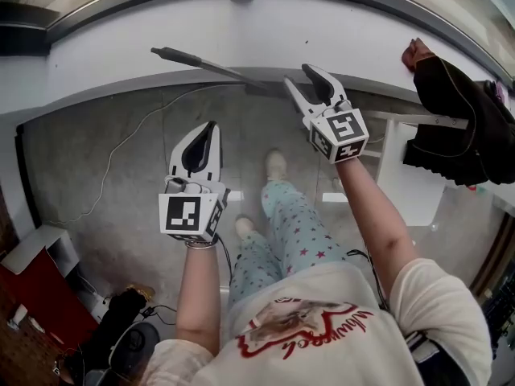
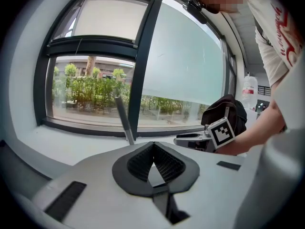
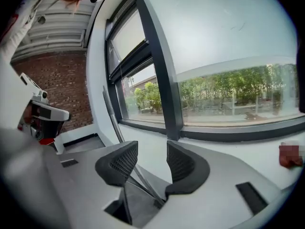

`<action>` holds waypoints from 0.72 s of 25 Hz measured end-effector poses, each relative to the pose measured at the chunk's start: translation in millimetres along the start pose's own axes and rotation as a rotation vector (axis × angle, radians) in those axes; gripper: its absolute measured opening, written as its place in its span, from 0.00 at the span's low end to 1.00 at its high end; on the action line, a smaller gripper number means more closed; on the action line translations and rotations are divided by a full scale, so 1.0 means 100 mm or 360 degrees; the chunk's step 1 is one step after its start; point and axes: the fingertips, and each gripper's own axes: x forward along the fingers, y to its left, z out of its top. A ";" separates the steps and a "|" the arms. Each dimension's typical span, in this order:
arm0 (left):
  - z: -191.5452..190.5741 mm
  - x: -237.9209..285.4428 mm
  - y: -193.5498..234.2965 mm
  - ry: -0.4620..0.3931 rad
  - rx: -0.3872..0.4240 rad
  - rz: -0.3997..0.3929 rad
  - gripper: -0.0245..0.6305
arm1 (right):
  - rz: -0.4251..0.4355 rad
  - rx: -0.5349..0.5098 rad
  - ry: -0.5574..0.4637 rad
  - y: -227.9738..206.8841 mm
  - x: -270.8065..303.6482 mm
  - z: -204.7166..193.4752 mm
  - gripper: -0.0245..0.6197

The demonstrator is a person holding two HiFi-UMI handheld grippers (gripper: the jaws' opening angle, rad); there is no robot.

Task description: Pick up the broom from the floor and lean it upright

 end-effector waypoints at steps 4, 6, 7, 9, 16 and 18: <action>-0.02 -0.54 -0.16 -0.0071 0.0000 -0.0031 0.07 | -0.0084 0.0087 -0.0098 0.42 -0.68 0.05 0.32; -0.01 -0.86 -0.26 -0.0110 0.0019 -0.0061 0.07 | -0.0156 0.0186 -0.0211 0.70 -1.08 0.20 0.32; -0.01 -1.04 -0.32 -0.0134 0.0023 -0.0072 0.07 | -0.0193 0.0239 -0.0279 0.85 -1.28 0.30 0.32; 0.03 -1.43 -0.47 -0.0185 0.0035 -0.0091 0.07 | -0.0255 0.0339 -0.0419 1.16 -1.73 0.47 0.32; 0.10 -3.17 -0.95 -0.0224 0.0154 -0.0138 0.07 | -0.0247 0.0426 -0.0543 2.46 -3.00 0.70 0.30; 0.21 -3.55 -1.10 -0.0270 0.0149 -0.0158 0.07 | -0.0138 0.0255 -0.0598 2.94 -3.28 1.02 0.27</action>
